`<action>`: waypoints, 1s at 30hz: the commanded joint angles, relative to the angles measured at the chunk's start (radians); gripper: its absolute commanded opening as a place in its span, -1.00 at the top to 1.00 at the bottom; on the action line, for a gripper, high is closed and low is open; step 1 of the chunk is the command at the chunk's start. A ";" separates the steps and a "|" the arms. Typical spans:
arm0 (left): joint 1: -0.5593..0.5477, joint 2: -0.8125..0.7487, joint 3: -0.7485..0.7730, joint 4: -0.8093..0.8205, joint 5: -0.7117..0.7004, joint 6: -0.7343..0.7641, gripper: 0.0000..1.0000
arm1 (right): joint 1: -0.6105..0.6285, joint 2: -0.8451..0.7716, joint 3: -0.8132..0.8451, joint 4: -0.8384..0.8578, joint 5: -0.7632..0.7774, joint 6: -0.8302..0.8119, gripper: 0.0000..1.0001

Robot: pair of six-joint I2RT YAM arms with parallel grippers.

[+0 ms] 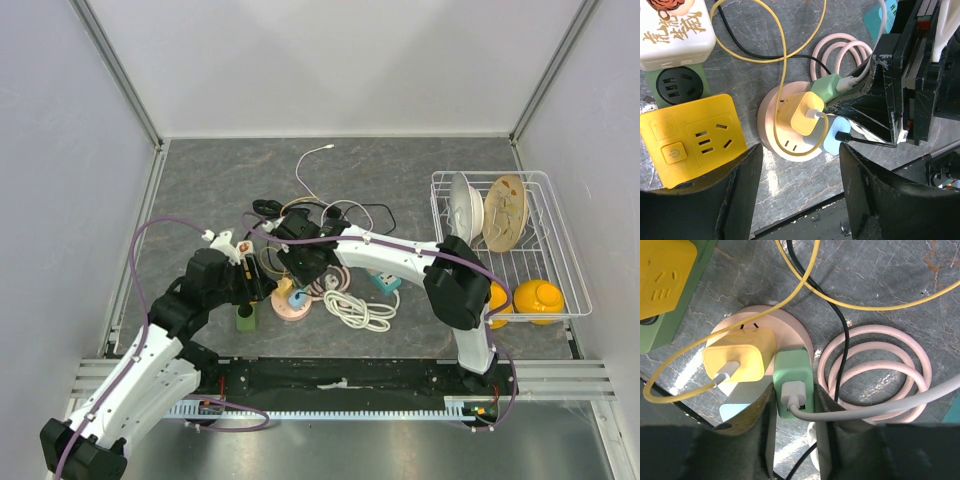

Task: Insert the plug
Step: Insert the plug into the socket.

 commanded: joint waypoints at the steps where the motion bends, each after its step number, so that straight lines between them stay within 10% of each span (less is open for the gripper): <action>1: -0.004 -0.013 -0.007 0.002 0.049 -0.048 -0.38 | -0.002 -0.025 0.023 -0.051 -0.027 -0.030 0.40; 7: -0.015 0.016 -0.022 0.005 0.048 -0.093 -0.40 | -0.001 -0.051 -0.024 -0.022 -0.056 -0.060 1.00; 30: -0.266 0.254 -0.046 0.132 -0.228 -0.300 0.20 | 0.128 -0.065 -0.308 0.163 0.140 -0.195 1.00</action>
